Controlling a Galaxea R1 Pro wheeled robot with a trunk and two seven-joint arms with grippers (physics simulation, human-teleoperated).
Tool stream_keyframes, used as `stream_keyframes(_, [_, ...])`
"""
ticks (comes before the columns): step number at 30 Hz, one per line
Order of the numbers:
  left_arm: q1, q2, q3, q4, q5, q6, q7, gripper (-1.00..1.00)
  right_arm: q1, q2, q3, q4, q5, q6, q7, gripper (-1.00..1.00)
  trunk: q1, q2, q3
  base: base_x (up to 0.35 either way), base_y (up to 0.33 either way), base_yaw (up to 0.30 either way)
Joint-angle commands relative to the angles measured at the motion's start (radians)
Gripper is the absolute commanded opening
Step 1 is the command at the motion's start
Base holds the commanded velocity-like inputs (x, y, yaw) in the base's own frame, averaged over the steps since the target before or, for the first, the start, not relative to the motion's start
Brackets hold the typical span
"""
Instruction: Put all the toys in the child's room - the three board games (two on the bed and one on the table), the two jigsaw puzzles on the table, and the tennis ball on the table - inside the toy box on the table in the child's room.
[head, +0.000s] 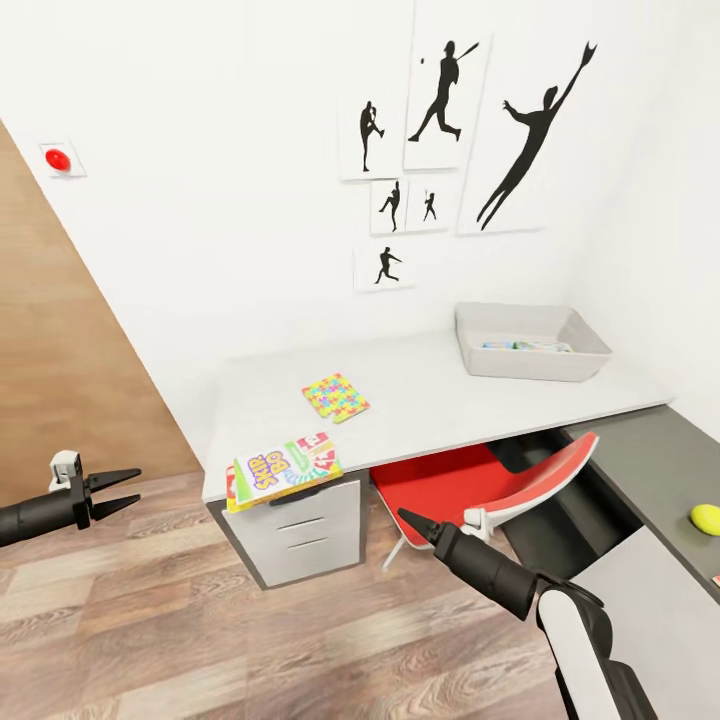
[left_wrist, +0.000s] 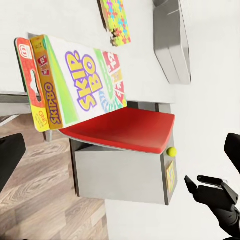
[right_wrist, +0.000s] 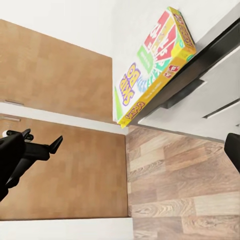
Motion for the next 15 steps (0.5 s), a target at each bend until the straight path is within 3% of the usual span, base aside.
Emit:
stream_keyframes(1, [-0.002,0.001,-0.008,0.001,0.008,0.010,-0.003,1.00,-0.001,0.001,-0.003,0.000,0.003,0.007,0.005,1.00,0.001,-0.002,-0.002,0.000,-0.113,0.001])
stream_keyframes(8, [-0.002,0.001,-0.008,0.001,0.010,0.011,-0.009,1.00,-0.001,0.002,0.002,-0.003,0.003,0.011,0.006,1.00,0.001,-0.002,-0.002,0.000,-0.190,0.000])
stream_keyframes(15, [-0.001,-0.004,-0.008,0.015,0.011,0.012,-0.047,1.00,-0.042,0.013,0.023,-0.003,0.003,0.050,-0.012,1.00,0.001,-0.002,-0.002,0.000,-0.047,0.000])
